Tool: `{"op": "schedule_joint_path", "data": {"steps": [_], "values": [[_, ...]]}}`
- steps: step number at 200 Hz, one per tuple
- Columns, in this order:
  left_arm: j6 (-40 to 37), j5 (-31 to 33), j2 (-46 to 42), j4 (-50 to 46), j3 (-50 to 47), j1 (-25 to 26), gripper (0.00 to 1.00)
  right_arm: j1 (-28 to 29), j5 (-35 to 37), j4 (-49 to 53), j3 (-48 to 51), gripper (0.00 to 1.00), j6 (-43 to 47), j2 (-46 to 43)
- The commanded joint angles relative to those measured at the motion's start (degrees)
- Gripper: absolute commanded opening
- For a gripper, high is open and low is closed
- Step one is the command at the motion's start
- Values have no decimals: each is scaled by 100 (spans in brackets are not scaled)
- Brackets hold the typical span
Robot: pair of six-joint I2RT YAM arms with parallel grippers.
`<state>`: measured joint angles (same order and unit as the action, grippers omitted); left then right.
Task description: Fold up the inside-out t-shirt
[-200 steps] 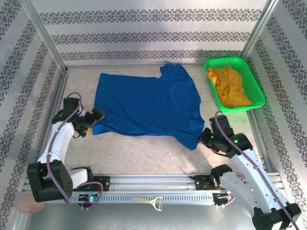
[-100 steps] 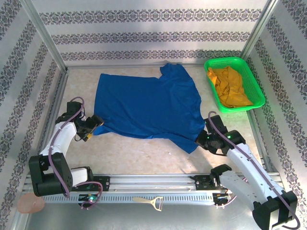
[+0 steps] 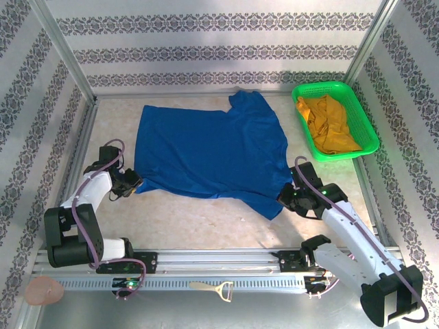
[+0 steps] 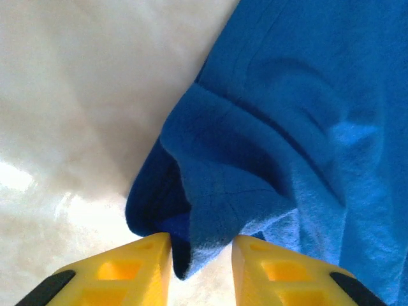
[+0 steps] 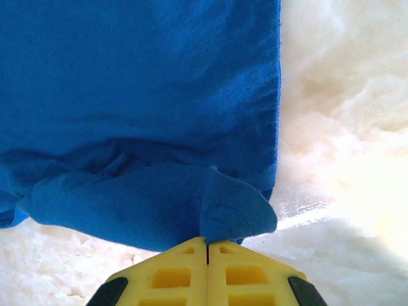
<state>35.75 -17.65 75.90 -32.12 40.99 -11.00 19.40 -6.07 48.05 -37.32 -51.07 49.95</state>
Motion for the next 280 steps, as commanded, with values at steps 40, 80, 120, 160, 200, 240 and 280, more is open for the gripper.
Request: {"op": "schedule_joint_path", "data": {"steps": [40,80,120,160,200,240,280], "values": [[-380,724,-431,-384,-224,-51,62,91,-17,-146,-152,0,51,185],[-468,877,-832,-409,-315,-51,55,90,-26,-191,-197,0,61,290],[-378,541,-687,-17,-548,-42,55,99,-17,-200,-206,0,61,336],[-358,396,-418,325,-589,-42,55,101,-9,-200,-223,0,44,334],[-392,374,17,625,-416,-42,54,99,0,-191,-266,0,44,341],[-541,452,354,714,-115,-42,27,106,13,-139,-375,0,53,322],[-666,614,79,382,241,-51,0,100,35,2,-556,0,58,211]]}}
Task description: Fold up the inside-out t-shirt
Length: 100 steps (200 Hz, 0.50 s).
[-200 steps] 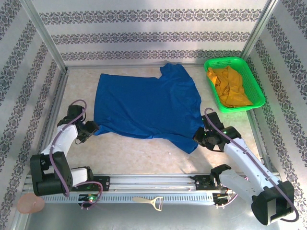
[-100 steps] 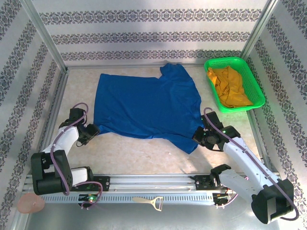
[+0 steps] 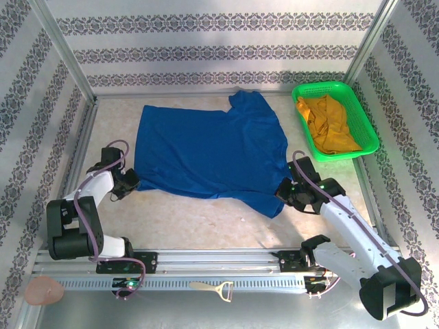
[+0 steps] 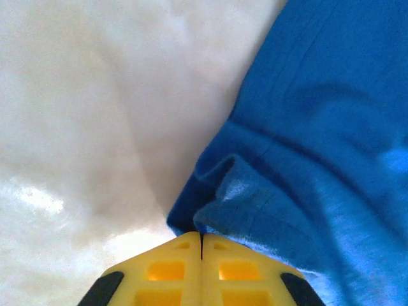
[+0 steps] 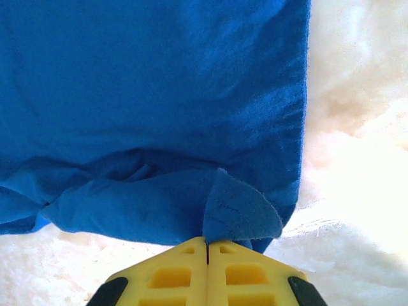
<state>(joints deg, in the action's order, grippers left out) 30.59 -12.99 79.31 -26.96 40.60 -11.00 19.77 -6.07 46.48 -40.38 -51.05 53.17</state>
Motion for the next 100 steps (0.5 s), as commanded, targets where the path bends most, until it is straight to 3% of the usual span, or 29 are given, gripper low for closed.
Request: {"op": "schedule_joint_path", "data": {"steps": [1,37,86,91,100], "values": [[-145,148,-282,-143,286,-51,0,62,39,164,-255,0,53,-121],[71,138,-1115,-503,449,-53,0,32,123,311,-537,0,59,-253],[374,-118,-1346,-573,370,-58,0,-195,223,343,-818,0,80,-577],[362,-104,-1348,-594,346,-55,9,-233,192,357,-829,0,94,-603],[352,-74,-1379,-617,298,-60,38,-275,137,391,-814,0,117,-614]]}}
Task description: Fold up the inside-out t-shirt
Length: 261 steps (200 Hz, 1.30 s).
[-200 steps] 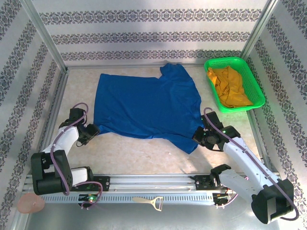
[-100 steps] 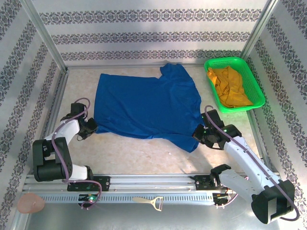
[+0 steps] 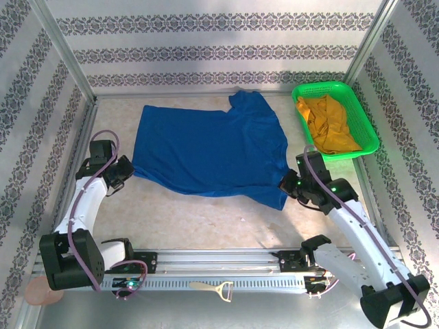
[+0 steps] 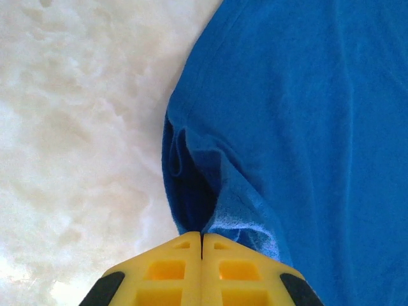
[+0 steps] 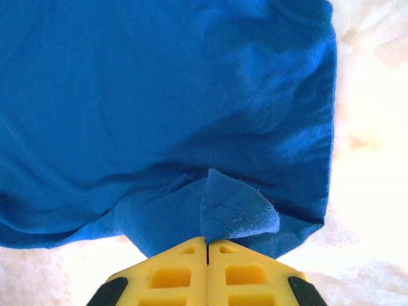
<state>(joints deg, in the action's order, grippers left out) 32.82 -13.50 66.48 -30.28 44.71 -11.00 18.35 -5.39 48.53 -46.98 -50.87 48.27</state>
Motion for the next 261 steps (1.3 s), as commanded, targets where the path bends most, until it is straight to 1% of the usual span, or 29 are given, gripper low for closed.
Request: {"op": "schedule_joint_path", "data": {"steps": [1,5,10,26,33,52,90,130,164,201,216,244,261], "values": [[124,-23,-102,-289,-116,-60,41,-136,67,189,-154,0,101,-125],[120,-6,-114,-308,-142,-60,49,-138,52,205,-147,0,113,-132],[120,9,-126,-320,-176,-60,56,-134,26,210,-124,0,125,-140],[150,31,-168,-302,-255,-60,71,-128,-53,205,28,0,100,-194],[171,46,-153,-298,-265,-60,74,-130,-74,196,121,0,74,-235],[241,126,-33,-307,-189,-60,79,-130,-119,174,323,0,40,-317],[113,119,723,-487,234,-68,79,-118,-164,63,558,0,57,-295],[-271,76,1489,-148,555,-68,78,-102,-234,-67,567,0,115,-140],[-586,141,2108,-239,922,-68,75,-95,-257,-119,559,0,144,-82],[-802,83,2524,-198,1055,-68,64,-94,-270,-148,577,0,143,-59],[-851,66,2643,-187,1101,-64,62,-94,-270,-151,577,0,143,-46],[-904,47,2752,-151,1184,-62,55,-93,-270,-135,568,0,139,-61],[-923,49,2783,-123,1206,-67,48,-86,-261,-116,559,0,135,-72]]}}
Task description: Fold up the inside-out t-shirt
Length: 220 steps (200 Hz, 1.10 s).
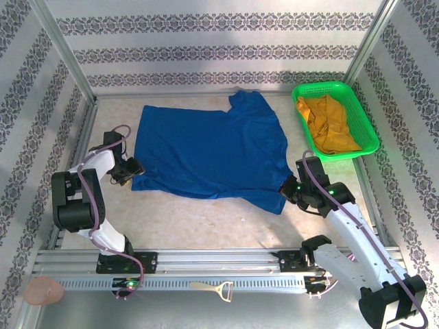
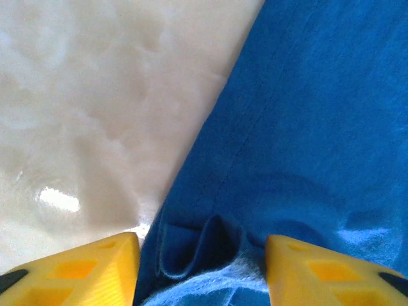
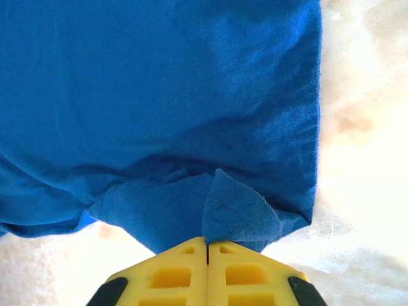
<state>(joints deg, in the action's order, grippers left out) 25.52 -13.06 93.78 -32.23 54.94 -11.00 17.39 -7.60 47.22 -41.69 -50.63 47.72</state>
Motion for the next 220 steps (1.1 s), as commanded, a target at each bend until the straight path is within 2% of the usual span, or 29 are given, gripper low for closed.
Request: {"op": "schedule_joint_path", "data": {"steps": [1,15,41,66,99,165,220], "values": [[-191,5,53,74,184,-68,48,10,-40,15,30,0,109,-18],[-198,-3,71,85,212,-61,41,10,-32,31,21,0,114,-26],[-206,-25,12,75,246,-68,17,19,-23,55,4,0,90,-44],[-226,-19,-184,51,246,-67,0,19,12,65,-40,0,106,-36],[-142,-67,-602,-80,263,-68,0,28,51,81,-196,0,135,-26],[1078,356,-2932,226,-303,-112,0,-89,71,-407,-746,0,654,-483],[1084,389,-3365,-272,-242,-126,0,-177,-326,-645,-778,0,1143,-647]]}}
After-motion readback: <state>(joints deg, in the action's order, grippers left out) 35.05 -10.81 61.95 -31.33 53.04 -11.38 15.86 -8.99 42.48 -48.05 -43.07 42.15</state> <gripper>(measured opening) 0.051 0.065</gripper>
